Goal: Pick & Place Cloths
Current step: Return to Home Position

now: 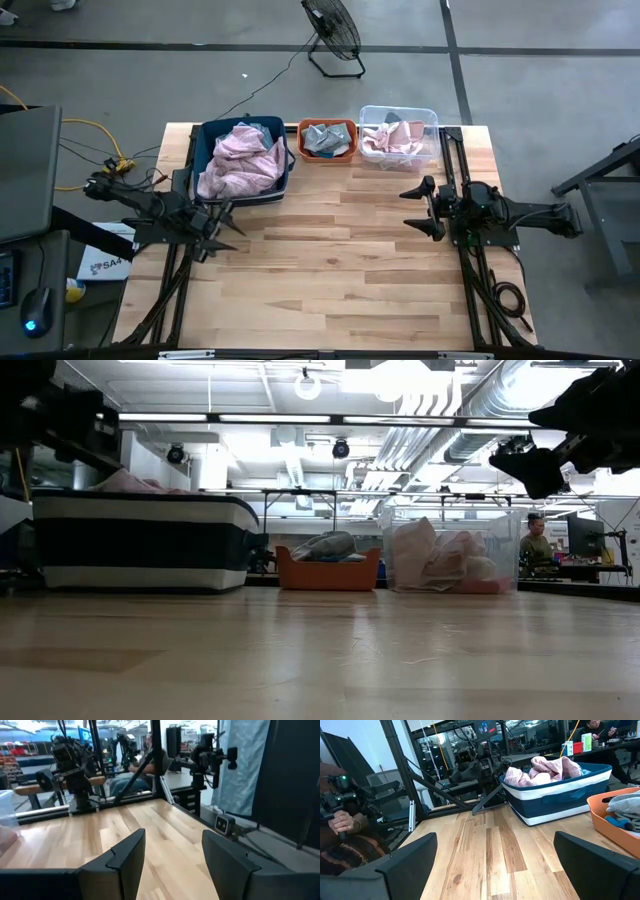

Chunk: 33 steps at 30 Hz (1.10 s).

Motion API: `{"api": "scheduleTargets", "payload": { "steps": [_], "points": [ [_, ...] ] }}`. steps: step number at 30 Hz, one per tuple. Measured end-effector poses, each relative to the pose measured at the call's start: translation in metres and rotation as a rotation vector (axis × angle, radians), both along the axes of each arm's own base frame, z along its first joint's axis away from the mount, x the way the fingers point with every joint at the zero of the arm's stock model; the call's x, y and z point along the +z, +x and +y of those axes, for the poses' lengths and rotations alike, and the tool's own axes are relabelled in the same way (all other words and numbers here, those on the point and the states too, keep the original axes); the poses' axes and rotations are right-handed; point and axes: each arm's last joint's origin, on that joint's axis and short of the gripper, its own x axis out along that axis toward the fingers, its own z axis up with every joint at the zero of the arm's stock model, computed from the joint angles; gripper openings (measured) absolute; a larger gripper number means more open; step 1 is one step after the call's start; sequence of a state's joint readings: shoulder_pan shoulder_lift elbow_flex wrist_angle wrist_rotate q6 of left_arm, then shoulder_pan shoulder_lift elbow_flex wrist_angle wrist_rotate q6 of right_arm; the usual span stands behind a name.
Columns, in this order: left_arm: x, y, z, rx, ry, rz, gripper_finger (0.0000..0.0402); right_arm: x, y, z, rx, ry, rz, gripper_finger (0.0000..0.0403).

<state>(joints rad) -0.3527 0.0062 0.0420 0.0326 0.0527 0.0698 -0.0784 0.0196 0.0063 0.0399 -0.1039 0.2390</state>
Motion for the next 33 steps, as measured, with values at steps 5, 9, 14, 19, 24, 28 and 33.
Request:
{"api": "scheduleTargets", "payload": {
  "steps": [5, 9, 14, 19, 24, 28, 33],
  "points": [
    [0.000, 0.001, 0.000, 0.007, -0.036, -0.049, 0.0191, 0.000, 0.000, 0.000, -0.001, 0.000, -0.001, 0.0394],
    [-0.002, 0.002, 0.000, 0.013, -0.029, -0.031, 0.0191, 0.000, 0.000, 0.000, 0.000, 0.000, 0.000, 0.0394],
    [-0.012, 0.002, 0.000, 0.033, -0.001, 0.064, 0.0191, 0.000, 0.000, 0.000, 0.000, 0.000, 0.000, 0.0394],
    [-0.013, 0.003, 0.000, 0.041, 0.001, 0.070, 0.0191, 0.000, 0.000, 0.000, -0.001, 0.000, 0.000, 0.0394],
    [-0.013, 0.003, 0.000, 0.043, 0.001, 0.071, 0.0191, 0.000, 0.000, 0.000, -0.001, 0.000, 0.000, 0.0394],
    [-0.013, 0.003, 0.000, 0.043, 0.000, 0.070, 0.0191, 0.000, 0.000, 0.000, -0.001, 0.000, 0.000, 0.0394],
    [-0.013, 0.003, 0.000, 0.043, 0.001, 0.070, 0.0191, 0.000, 0.000, 0.000, -0.001, 0.000, 0.000, 0.0394]
  ]
}}
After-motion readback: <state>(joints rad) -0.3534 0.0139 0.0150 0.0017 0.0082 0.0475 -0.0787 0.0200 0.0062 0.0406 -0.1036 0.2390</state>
